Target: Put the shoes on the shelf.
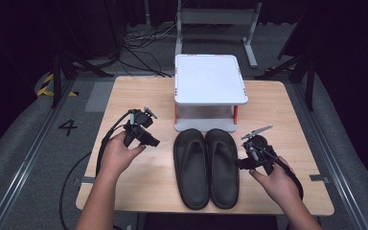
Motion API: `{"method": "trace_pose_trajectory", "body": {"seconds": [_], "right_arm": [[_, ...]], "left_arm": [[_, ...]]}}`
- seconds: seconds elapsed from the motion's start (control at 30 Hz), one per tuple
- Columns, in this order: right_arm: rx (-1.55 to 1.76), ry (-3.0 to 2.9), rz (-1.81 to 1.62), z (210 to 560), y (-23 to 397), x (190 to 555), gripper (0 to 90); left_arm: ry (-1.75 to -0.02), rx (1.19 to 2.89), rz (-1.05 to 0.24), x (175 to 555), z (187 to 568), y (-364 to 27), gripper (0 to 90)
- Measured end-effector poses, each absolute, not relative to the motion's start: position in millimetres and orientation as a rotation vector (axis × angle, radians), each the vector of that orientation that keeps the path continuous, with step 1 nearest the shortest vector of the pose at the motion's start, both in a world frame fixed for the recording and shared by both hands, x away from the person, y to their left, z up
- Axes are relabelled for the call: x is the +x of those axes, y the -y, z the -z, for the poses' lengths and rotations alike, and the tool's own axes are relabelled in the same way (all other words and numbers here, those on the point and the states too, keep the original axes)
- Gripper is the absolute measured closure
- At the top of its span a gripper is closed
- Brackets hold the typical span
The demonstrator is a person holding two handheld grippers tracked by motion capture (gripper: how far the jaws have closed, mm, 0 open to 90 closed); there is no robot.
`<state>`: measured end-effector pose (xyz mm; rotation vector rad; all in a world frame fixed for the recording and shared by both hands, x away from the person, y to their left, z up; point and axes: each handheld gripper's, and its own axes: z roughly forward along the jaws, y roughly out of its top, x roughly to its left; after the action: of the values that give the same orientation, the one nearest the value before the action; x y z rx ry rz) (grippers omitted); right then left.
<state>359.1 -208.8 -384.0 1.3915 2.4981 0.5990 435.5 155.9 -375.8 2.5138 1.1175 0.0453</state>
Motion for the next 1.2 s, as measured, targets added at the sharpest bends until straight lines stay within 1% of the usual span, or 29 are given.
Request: {"method": "trace_pose_trajectory", "body": {"seconds": [0.2,0.4,0.6,0.9,0.97,1.0,1.03,1.07,1.2], "right_arm": [[1.334,-2.519,-0.717,382,185,358,39.5],[1.313,-2.560,-0.738,388,166,360,36.0],[1.305,-2.652,-0.681,406,144,364,28.8],[1.328,-2.646,-0.692,415,127,368,22.8],[1.327,-2.637,-0.668,419,122,369,22.8],[1.327,-2.630,-0.665,420,121,369,24.3],[1.320,-2.626,-0.651,422,118,369,29.7],[1.313,-2.620,-0.635,424,116,368,31.8],[1.335,-2.615,-0.626,425,114,368,35.2]], "left_arm": [[-1.121,2.511,-0.044,434,377,-157,50.7],[-1.124,2.520,-0.049,431,378,-157,50.6],[-1.140,2.516,-0.053,427,379,-162,50.6],[-1.168,2.513,-0.049,421,383,-168,50.5],[-1.176,2.512,-0.049,421,383,-170,50.5],[-1.174,2.511,-0.052,420,384,-171,50.5],[-1.185,2.505,-0.051,420,384,-171,50.5],[-1.183,2.507,-0.053,420,384,-172,50.5],[-1.186,2.505,-0.053,419,384,-173,50.5]]}}
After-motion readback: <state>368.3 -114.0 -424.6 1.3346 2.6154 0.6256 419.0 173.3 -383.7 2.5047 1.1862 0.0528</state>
